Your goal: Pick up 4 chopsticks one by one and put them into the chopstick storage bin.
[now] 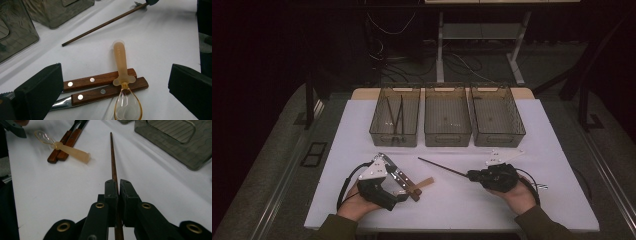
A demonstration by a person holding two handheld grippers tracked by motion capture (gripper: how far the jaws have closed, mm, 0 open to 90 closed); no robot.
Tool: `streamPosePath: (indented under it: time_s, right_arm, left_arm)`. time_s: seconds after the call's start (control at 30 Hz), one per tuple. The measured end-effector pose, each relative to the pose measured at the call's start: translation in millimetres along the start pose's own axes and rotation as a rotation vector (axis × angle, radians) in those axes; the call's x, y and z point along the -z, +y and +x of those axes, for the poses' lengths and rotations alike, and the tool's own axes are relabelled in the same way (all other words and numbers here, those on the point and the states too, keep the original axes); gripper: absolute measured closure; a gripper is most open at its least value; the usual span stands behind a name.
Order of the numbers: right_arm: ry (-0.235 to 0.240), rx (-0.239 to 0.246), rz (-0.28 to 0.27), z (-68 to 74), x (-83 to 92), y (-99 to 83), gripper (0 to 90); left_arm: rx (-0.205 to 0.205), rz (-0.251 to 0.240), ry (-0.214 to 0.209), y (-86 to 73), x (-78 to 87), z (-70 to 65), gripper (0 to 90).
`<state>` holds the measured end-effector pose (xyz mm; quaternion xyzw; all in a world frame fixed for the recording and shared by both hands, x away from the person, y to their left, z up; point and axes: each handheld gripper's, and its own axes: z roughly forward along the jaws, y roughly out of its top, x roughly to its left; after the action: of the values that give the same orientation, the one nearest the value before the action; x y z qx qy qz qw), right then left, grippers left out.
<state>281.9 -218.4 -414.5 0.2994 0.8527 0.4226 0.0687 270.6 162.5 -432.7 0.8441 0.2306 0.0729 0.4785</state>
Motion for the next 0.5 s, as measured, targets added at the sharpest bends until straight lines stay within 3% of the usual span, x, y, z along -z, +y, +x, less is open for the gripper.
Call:
streamPosePath:
  time_s: [0.5]
  right_arm:
    - [0.012, -0.012, -0.068, -3.8, 15.0, 7.5, 84.8]
  left_arm:
    - [0.001, 0.001, 0.000, 0.0, -0.1, 0.2, 0.0]
